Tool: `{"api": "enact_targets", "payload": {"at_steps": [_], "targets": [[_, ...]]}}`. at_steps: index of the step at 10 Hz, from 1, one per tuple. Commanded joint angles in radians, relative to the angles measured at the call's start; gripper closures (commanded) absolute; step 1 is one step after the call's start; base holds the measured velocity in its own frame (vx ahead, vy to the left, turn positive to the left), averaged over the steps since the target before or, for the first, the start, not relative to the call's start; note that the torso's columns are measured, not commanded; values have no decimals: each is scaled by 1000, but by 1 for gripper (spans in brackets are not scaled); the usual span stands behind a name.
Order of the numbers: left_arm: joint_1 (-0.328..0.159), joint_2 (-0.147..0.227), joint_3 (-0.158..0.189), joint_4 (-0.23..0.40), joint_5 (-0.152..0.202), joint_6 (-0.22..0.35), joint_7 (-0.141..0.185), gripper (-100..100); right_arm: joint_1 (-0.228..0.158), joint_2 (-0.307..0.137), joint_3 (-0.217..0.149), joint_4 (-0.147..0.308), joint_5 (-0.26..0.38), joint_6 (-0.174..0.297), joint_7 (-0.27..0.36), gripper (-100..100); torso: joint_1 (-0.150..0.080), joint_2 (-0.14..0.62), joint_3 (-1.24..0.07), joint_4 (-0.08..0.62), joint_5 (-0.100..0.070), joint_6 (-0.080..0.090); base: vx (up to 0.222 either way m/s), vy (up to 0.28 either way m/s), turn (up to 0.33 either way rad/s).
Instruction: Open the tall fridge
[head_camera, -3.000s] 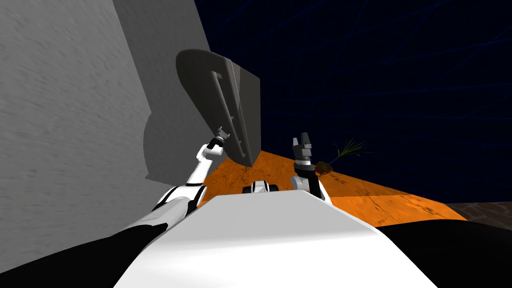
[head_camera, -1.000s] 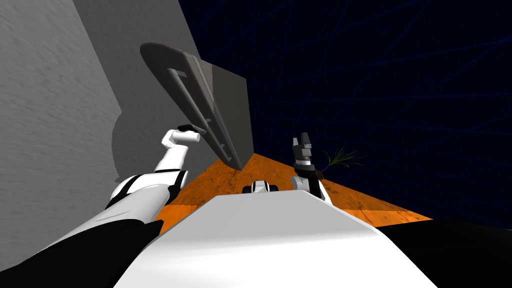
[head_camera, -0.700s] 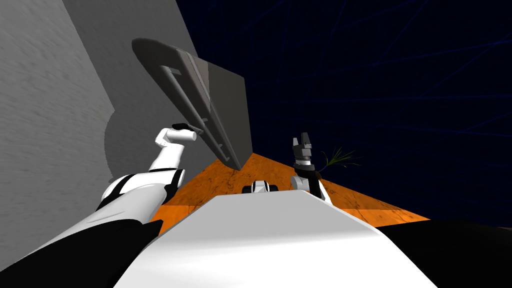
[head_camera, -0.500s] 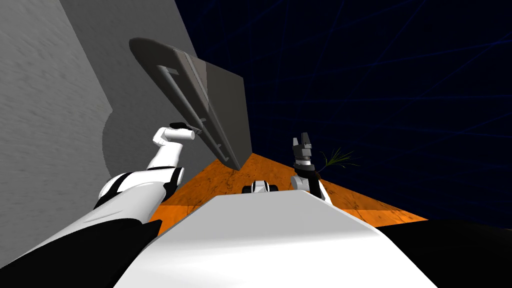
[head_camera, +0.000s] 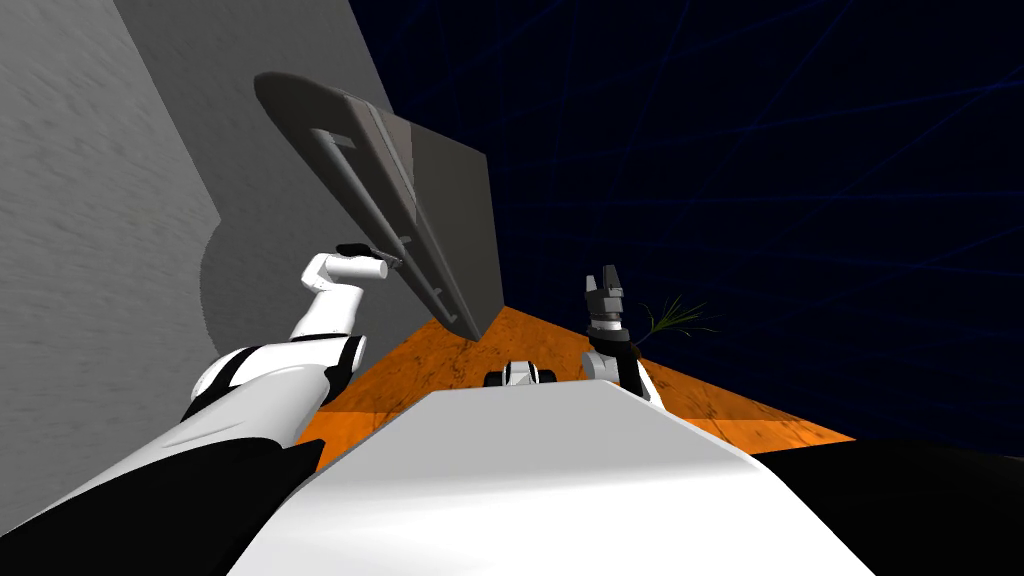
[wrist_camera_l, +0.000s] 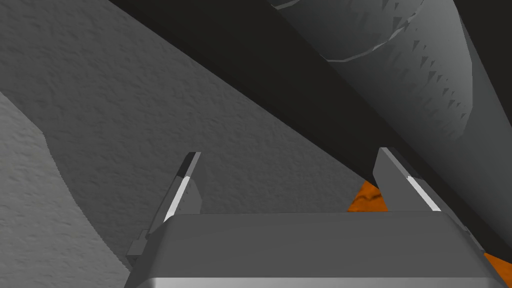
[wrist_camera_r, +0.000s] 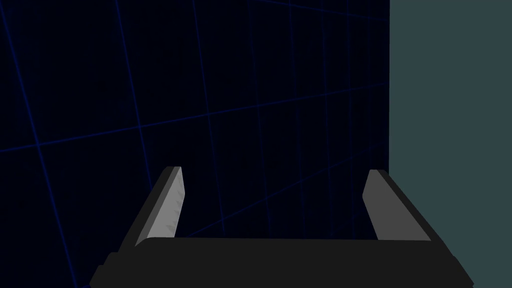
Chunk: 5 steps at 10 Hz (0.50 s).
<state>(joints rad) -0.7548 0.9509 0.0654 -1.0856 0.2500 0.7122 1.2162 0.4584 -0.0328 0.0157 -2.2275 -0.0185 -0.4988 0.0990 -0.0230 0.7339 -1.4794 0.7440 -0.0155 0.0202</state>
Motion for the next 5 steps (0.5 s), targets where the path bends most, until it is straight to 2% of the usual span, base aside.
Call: {"api": "enact_targets", "payload": {"at_steps": [1,3,4,5], "targets": [[5,3,2,-11,3,5,1,-100,0,0,0,0,0,0,0,0,-1,1,0,1,0,-1,-4,15,56],[30,-20,23,19,4,-24,1,-100,0,0,0,0,0,0,0,0,16,3,3,-4,10,-14,71,112,73],[22,-14,17,21,6,-16,-2,-100,0,0,0,0,0,0,0,0,24,0,1,-6,15,-18,50,45,7],[12,2,5,-6,2,6,1,100,0,0,0,0,0,0,0,0,23,3,2,-7,16,-19,-52,-55,-86]]}}
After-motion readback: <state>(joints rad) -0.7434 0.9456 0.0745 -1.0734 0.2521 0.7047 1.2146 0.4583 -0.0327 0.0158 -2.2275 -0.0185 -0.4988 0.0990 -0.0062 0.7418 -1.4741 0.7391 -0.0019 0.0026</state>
